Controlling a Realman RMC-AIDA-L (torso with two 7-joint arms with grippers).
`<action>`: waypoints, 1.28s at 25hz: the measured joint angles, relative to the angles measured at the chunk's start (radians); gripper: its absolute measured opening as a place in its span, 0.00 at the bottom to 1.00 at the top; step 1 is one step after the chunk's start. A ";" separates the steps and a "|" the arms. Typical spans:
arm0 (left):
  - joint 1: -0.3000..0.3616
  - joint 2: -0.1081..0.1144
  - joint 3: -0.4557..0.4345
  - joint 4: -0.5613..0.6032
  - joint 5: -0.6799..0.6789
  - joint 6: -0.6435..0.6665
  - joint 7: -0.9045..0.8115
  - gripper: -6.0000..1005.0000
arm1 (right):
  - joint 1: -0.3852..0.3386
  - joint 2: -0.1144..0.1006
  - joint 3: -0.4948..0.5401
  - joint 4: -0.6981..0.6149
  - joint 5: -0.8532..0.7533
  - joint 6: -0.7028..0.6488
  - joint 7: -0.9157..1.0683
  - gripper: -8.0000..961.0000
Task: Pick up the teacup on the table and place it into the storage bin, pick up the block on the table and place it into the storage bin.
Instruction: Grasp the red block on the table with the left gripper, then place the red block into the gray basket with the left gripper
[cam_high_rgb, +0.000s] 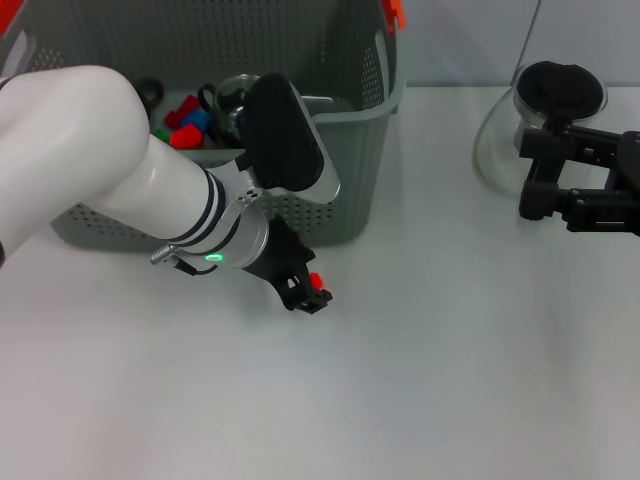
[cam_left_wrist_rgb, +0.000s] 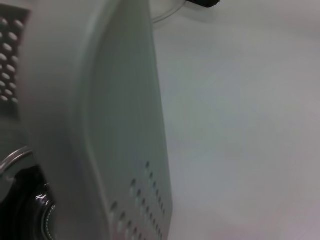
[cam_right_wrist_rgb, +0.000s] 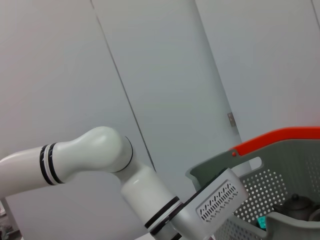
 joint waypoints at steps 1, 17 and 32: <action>-0.001 0.000 0.000 -0.002 0.000 -0.001 0.000 0.57 | 0.000 0.000 0.000 0.000 0.000 0.000 0.000 0.98; -0.006 -0.005 0.010 -0.014 0.001 0.006 -0.005 0.51 | -0.002 0.000 0.000 0.000 0.001 -0.006 0.000 0.98; 0.019 -0.003 -0.017 0.087 -0.025 0.155 -0.007 0.21 | -0.005 0.000 0.000 -0.001 0.006 -0.009 -0.002 0.98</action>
